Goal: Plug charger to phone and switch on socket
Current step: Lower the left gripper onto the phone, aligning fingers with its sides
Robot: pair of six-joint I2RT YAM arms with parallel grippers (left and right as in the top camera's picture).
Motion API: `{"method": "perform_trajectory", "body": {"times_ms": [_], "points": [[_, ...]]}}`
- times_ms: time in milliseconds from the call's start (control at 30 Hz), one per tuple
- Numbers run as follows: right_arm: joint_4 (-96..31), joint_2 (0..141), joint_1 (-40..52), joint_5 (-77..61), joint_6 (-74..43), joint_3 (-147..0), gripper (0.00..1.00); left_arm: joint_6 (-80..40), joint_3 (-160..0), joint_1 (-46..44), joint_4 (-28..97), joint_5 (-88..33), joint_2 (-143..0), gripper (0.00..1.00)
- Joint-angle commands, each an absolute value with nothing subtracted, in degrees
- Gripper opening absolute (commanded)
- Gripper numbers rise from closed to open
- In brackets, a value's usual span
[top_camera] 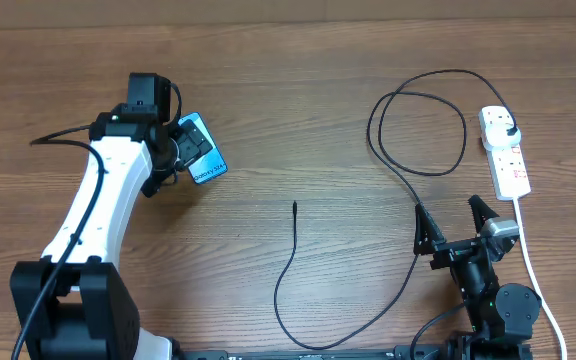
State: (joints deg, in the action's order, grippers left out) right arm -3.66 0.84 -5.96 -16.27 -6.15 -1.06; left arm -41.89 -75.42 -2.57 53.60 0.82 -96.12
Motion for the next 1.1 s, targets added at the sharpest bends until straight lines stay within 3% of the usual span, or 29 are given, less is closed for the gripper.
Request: {"method": "perform_trajectory", "body": {"times_ms": [0,1067], "points": [[-3.36,0.16,-5.69,-16.10,-5.91,-0.45,1.00,-43.66,-79.26,-2.26,54.76,0.47,-97.08,1.00],[-3.36,0.16,-5.69,-16.10,-5.91,-0.45,1.00,-50.83,-85.78,-2.26,58.59,-1.15,-110.28,1.00]]}}
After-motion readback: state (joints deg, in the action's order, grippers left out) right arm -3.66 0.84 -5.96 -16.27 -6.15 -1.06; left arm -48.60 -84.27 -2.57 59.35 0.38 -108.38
